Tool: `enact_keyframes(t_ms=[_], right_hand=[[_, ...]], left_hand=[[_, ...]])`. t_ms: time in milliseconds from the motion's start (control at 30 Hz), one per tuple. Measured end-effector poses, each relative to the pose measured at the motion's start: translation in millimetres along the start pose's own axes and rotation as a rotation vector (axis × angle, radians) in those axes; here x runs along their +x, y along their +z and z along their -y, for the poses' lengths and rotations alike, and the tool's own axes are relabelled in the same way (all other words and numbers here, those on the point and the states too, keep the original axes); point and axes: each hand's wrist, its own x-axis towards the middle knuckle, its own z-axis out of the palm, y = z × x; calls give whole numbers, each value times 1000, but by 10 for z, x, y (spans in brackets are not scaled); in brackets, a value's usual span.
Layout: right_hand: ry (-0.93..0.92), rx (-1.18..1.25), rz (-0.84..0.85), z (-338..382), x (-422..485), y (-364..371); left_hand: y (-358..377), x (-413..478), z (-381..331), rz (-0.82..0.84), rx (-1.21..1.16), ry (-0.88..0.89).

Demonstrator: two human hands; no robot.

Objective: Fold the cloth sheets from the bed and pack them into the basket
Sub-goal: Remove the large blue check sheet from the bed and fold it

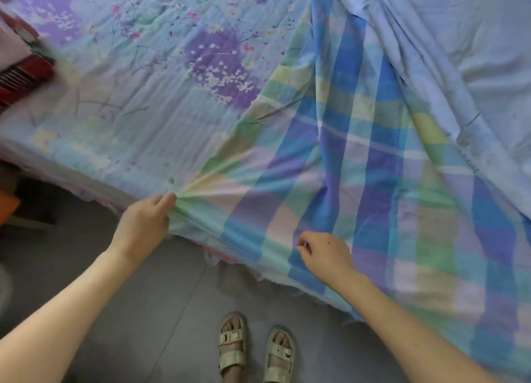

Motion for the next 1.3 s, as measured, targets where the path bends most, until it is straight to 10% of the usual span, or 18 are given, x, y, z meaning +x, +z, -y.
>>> enact_keyframes(t_ms=[200,367,600,867,1033,1300], right_hand=[[-16,-62,56,61,63,-66],[51,-189,206,-52,34,50],[78,-184,276,-168,-119,260],[374,185,187,-237,-566,524],[797,645,122,-609,-1030,698],[1459,1573,-483,-1504,-1846,465]], left_hand=[[-367,-538,211,-103,-252,-720],[-84,-581,311,75,-260,-731],[79,-585,286,-179,-595,-1081],[152,-520,204,325,275,-528],[415,-28,-667,325,63,17],[1022,551,-2661,380,-192,545]])
